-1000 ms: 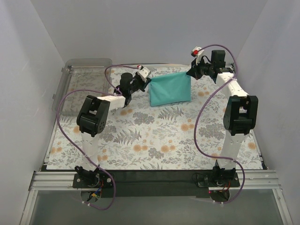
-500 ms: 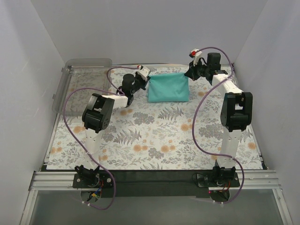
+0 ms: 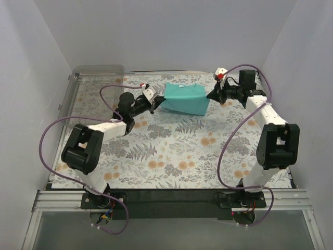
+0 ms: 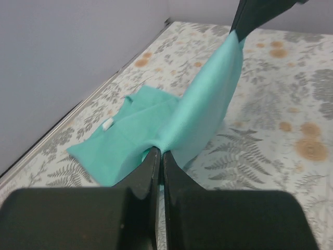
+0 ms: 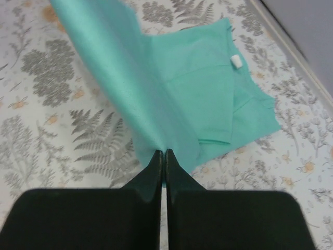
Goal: Fold and stack the t-shirts
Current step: Fold the tshirt
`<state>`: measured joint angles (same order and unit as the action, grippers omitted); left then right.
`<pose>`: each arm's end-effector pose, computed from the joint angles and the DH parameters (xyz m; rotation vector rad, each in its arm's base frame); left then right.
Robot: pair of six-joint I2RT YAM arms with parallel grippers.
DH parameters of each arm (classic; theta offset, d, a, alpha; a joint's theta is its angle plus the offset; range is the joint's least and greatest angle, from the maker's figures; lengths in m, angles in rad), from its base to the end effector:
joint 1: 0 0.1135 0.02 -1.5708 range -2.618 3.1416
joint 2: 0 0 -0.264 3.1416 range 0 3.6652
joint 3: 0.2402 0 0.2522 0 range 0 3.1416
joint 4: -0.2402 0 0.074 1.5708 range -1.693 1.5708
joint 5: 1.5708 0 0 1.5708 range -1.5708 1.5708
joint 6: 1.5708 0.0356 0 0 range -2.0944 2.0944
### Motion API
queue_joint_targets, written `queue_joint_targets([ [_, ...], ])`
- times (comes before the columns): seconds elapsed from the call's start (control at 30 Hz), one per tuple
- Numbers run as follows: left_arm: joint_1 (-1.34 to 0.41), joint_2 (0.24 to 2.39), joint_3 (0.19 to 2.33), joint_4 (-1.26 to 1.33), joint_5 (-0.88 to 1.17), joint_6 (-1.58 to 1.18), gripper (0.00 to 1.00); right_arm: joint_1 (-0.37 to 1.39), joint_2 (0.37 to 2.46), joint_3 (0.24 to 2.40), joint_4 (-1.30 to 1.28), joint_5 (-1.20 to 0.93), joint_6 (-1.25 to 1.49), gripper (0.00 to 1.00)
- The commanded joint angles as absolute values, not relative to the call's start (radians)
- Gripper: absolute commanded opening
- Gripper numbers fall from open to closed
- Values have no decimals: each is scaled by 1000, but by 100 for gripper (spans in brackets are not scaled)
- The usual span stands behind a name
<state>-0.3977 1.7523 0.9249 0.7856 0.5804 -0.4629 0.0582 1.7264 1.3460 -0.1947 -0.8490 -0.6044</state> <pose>0.3440 -0.1657 0.2291 0.4212 1.6750 -1.1149 0.3903 0.0495 0.2860 -1.0718 1.6642 0.5548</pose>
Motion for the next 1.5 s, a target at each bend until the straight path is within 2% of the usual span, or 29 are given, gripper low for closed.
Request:
queue_joint_targets([
  [0.0, -429, 1623, 853, 707, 731, -459, 0, 52, 1614, 1232, -371, -910, -814, 1],
  [0.2, -534, 1519, 727, 508, 791, -397, 0, 52, 1493, 1046, -619, -879, -1098, 1],
  [0.4, -672, 1479, 648, 342, 761, -376, 0, 54, 1365, 829, -739, -799, -1311, 1],
  [0.67, -796, 1456, 635, 149, 729, -394, 2, 55, 1240, 689, -870, -674, -1476, 1],
  [0.73, -828, 1457, 641, 95, 712, -402, 10, 55, 1232, 673, -906, -658, -1509, 1],
  [0.77, -836, 1453, 643, 80, 701, -411, 17, 55, 1230, 670, -931, -652, -1520, 2],
  [0.8, -845, 1444, 646, 71, 692, -425, 51, 55, 1227, 670, -940, -640, -1528, 20],
  [0.83, -845, 1431, 647, 55, 680, -440, 58, 57, 1223, 676, -945, -635, -1522, 34],
  [0.9, -845, 1360, 650, 49, 603, -495, 67, 54, 1207, 712, -950, -638, -1488, 51],
  [0.93, -845, 1324, 650, 51, 566, -514, 72, 54, 1200, 732, -950, -646, -1471, 54],
  [1.0, -844, 1234, 647, 55, 455, -589, 76, 52, 1189, 804, -940, -679, -1407, 63],
  [1.03, -844, 1211, 647, 63, 405, -633, 79, 51, 1190, 830, -939, -692, -1388, 64],
  [1.2, -790, 1166, 673, 51, 117, -944, 87, 37, 1272, 945, -761, -802, -1073, 63],
  [1.33, -698, 1230, 663, 55, 149, -1264, 87, 37, 1347, 953, -534, -836, -735, 62],
  [1.47, -617, 1310, 617, 149, 239, -1441, 79, 37, 1403, 937, -332, -802, -502, 58],
])
